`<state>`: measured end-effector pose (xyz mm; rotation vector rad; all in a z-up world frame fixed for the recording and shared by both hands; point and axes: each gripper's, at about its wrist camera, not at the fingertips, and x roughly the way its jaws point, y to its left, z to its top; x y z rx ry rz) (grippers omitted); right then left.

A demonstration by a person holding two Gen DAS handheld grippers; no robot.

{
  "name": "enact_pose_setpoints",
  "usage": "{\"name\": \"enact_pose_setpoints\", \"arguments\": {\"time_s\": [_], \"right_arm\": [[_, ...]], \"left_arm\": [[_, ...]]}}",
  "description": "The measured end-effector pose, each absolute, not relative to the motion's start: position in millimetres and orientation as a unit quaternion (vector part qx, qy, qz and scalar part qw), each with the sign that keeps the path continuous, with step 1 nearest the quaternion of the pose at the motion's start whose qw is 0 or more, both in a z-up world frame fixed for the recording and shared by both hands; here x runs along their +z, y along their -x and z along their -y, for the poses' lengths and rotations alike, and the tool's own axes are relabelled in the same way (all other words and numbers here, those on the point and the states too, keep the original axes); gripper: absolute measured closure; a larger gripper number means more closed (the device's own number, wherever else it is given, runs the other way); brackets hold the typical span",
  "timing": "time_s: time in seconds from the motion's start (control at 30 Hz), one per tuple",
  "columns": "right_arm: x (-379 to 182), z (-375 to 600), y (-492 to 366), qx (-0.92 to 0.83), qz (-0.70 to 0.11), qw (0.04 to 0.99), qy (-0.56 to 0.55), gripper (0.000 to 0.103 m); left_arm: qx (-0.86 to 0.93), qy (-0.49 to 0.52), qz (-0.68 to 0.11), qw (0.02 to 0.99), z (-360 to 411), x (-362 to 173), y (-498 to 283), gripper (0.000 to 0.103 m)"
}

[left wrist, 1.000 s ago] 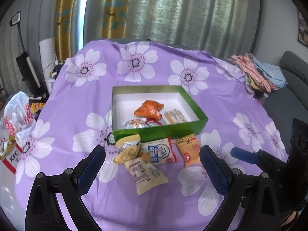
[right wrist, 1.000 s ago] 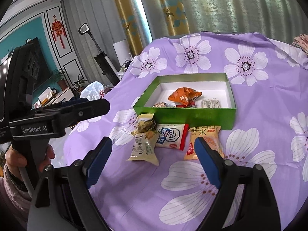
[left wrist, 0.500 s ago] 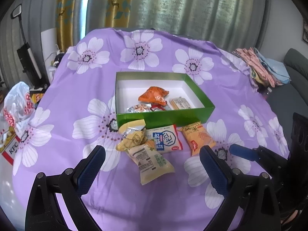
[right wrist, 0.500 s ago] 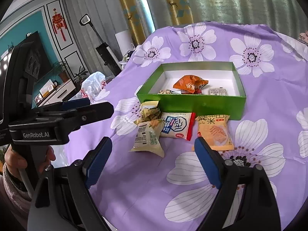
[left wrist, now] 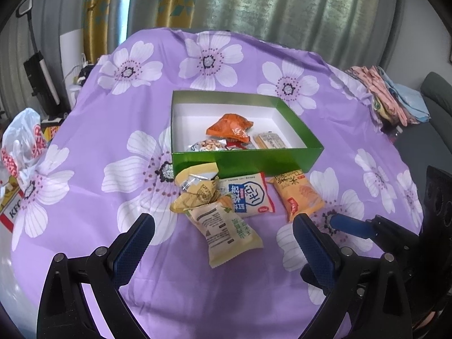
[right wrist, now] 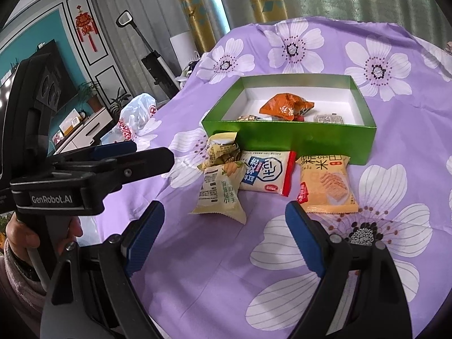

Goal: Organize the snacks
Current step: 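Withdraw both grippers toward the pale green-printed snack bag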

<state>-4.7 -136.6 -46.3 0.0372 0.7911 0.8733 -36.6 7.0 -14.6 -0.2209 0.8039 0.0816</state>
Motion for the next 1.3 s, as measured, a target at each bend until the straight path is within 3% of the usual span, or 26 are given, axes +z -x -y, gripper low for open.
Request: {"name": "enact_pose_setpoints", "arguments": {"time_s": [0.6, 1.3], "right_arm": [[-66.9, 122.1, -7.3, 0.419, -0.399, 0.815, -0.013, 0.015], [-100.9, 92.7, -26.8, 0.442, -0.433, 0.786, -0.007, 0.015]], "left_arm": [[0.034, 0.128, -0.421, 0.897, -19.9, -44.7, 19.9, 0.005], [0.001, 0.235, -0.456, 0.858, -55.5, -93.9, 10.9, 0.005]]}}
